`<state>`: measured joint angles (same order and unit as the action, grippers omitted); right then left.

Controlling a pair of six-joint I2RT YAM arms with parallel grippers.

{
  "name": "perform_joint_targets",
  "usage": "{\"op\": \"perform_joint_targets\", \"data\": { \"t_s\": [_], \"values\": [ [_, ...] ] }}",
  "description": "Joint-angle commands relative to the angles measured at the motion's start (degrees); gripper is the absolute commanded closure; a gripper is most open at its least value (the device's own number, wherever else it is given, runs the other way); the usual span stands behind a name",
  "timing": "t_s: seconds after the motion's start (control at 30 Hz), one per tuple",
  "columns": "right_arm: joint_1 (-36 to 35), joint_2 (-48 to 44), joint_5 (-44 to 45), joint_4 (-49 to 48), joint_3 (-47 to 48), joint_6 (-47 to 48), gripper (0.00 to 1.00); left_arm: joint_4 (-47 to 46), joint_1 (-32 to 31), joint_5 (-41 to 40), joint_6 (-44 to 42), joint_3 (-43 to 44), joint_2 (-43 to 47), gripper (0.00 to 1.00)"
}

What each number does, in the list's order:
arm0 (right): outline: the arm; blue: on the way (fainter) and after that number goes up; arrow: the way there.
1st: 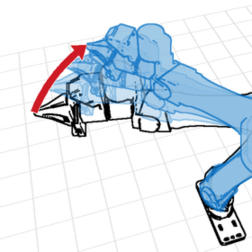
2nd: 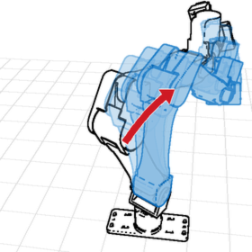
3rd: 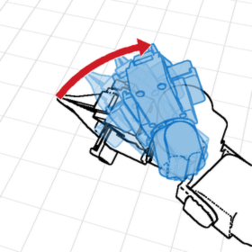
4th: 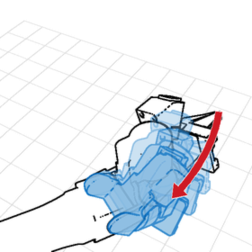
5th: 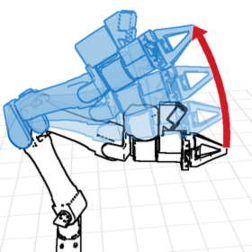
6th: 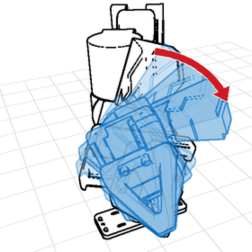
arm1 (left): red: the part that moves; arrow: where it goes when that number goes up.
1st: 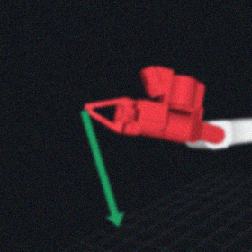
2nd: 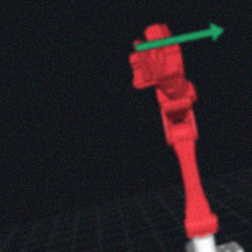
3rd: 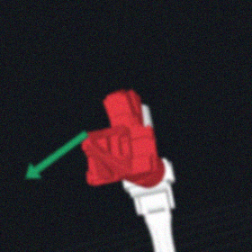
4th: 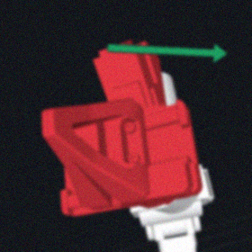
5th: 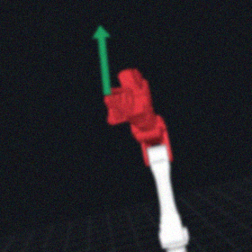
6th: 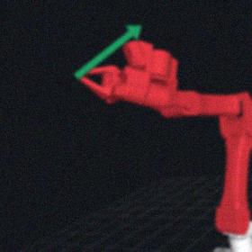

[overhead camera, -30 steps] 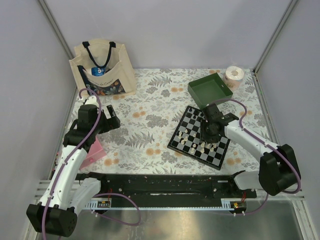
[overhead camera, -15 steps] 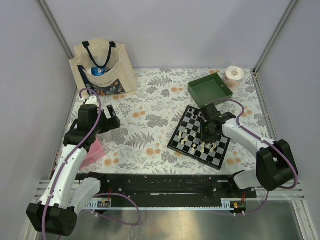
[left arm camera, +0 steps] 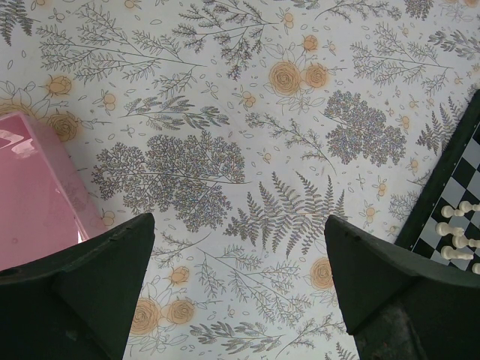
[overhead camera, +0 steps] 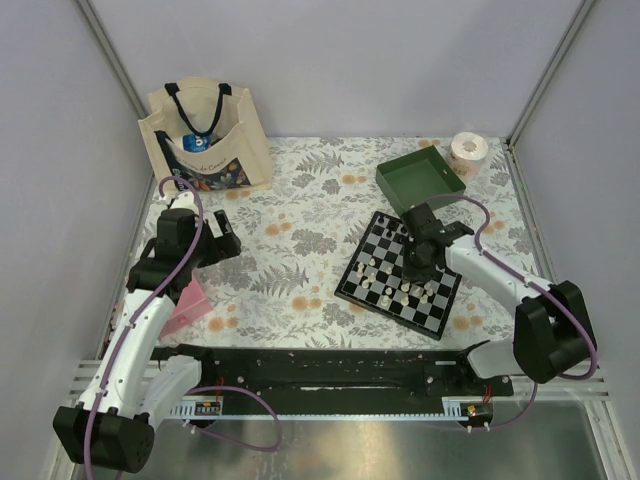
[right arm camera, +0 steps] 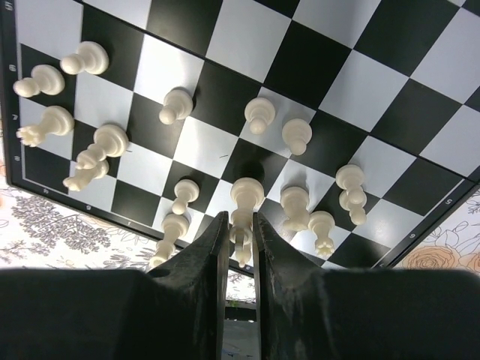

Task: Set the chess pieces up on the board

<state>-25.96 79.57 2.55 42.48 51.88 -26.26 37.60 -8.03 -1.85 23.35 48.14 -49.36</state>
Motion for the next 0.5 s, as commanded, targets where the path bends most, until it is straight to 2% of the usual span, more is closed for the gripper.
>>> {"op": "perform_joint_targets", "data": {
  "t_s": [0.0,0.27,0.47],
  "values": [
    [-0.8,-3.7,2.4,2.5,4.4,0.3,0.88,-2.3,-0.1,1.1,-0.6,0.1,-0.1,0.01],
    [-0.8,-13.4,6.7,7.8,8.9,-0.1,0.87,-2.2,-0.1,1.0,-0.6,0.1,0.1,0.01],
    [-0.8,-16.5,6.2,11.7,12.8,-0.5,0.87,-2.3,-0.1,1.5,-0.5,0.2,0.2,0.01]
  ]
}}
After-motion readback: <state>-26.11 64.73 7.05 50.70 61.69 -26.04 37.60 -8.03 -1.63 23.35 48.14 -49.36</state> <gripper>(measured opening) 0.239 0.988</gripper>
